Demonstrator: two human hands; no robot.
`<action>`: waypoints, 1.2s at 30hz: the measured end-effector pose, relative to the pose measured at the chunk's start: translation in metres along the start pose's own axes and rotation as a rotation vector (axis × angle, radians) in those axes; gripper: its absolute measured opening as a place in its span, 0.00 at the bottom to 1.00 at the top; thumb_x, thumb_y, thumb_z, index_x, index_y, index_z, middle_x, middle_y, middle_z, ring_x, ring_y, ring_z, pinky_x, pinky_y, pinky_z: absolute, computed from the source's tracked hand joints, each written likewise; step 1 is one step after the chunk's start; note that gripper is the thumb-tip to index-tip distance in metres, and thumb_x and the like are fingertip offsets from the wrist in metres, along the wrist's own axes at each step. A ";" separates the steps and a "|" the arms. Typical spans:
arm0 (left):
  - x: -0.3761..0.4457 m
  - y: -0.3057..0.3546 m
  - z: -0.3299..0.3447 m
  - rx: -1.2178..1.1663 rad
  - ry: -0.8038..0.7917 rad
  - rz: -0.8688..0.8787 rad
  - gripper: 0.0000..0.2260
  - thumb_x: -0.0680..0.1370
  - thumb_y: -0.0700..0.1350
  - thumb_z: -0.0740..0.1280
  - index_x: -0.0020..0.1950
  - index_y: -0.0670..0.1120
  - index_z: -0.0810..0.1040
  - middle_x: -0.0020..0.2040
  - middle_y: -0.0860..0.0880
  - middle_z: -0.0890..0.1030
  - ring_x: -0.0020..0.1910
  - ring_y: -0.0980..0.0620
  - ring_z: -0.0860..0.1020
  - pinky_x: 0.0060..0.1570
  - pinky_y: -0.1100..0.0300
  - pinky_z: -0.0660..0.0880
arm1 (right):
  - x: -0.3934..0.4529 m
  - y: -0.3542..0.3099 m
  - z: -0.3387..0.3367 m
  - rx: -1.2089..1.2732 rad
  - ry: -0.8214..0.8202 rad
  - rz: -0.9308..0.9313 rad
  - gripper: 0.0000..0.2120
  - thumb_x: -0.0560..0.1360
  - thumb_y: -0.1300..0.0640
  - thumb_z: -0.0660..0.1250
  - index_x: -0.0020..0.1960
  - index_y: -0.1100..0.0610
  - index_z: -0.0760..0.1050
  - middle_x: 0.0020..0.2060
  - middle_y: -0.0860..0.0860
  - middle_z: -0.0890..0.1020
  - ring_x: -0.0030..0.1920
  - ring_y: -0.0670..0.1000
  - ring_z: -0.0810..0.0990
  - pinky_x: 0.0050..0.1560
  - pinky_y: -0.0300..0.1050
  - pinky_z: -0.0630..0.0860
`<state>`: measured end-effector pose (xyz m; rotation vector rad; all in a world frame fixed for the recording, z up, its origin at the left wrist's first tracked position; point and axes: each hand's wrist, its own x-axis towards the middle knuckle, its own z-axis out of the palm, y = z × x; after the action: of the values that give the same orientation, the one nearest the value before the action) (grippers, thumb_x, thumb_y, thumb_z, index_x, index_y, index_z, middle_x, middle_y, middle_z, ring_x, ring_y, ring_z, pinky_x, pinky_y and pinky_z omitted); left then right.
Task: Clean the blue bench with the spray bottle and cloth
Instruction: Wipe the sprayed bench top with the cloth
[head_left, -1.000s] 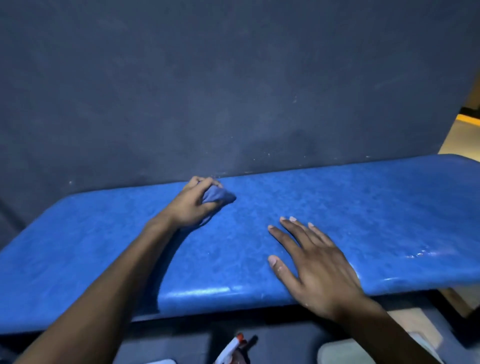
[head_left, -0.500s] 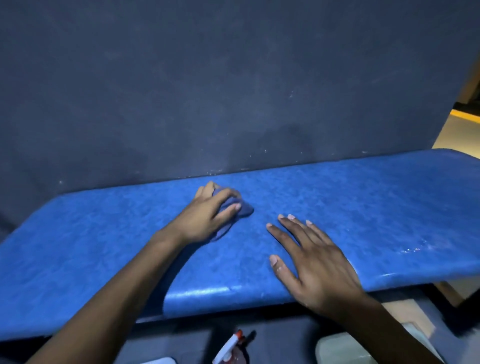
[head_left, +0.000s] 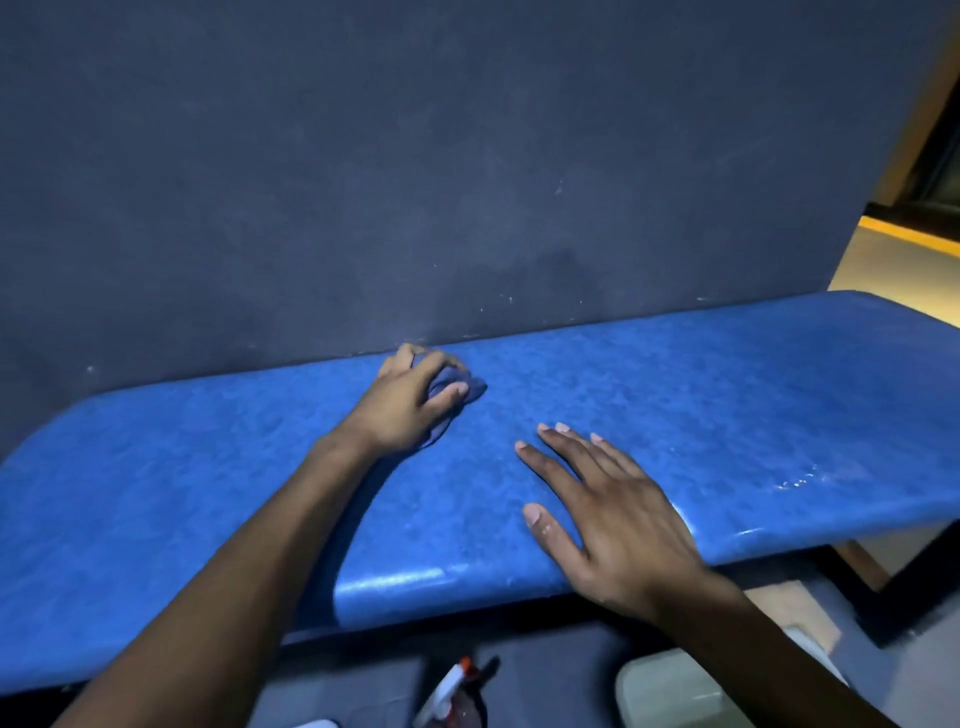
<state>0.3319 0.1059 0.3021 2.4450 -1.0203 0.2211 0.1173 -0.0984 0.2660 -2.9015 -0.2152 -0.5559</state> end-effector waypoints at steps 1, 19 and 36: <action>0.011 0.004 0.007 0.043 -0.004 -0.083 0.14 0.81 0.60 0.60 0.65 0.59 0.74 0.64 0.47 0.73 0.67 0.43 0.70 0.70 0.47 0.68 | 0.000 0.000 -0.001 0.002 -0.005 0.003 0.30 0.82 0.37 0.49 0.80 0.48 0.63 0.79 0.50 0.65 0.81 0.48 0.58 0.80 0.51 0.56; 0.011 0.054 0.012 -0.010 -0.148 -0.283 0.22 0.83 0.58 0.61 0.76 0.55 0.67 0.76 0.42 0.61 0.76 0.37 0.60 0.75 0.49 0.59 | 0.001 -0.002 -0.003 0.030 0.010 0.017 0.30 0.81 0.37 0.51 0.78 0.49 0.65 0.78 0.51 0.67 0.80 0.50 0.61 0.80 0.51 0.56; -0.013 0.121 0.016 -0.254 0.124 0.015 0.16 0.77 0.44 0.72 0.62 0.60 0.78 0.58 0.56 0.77 0.61 0.64 0.74 0.63 0.58 0.71 | -0.061 0.185 -0.077 -0.084 -0.067 0.460 0.45 0.74 0.25 0.40 0.79 0.52 0.65 0.80 0.52 0.64 0.81 0.53 0.58 0.81 0.50 0.53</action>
<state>0.2369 0.0331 0.3277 2.1681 -0.9509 0.2305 0.0661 -0.3006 0.2863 -2.9044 0.4667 -0.3937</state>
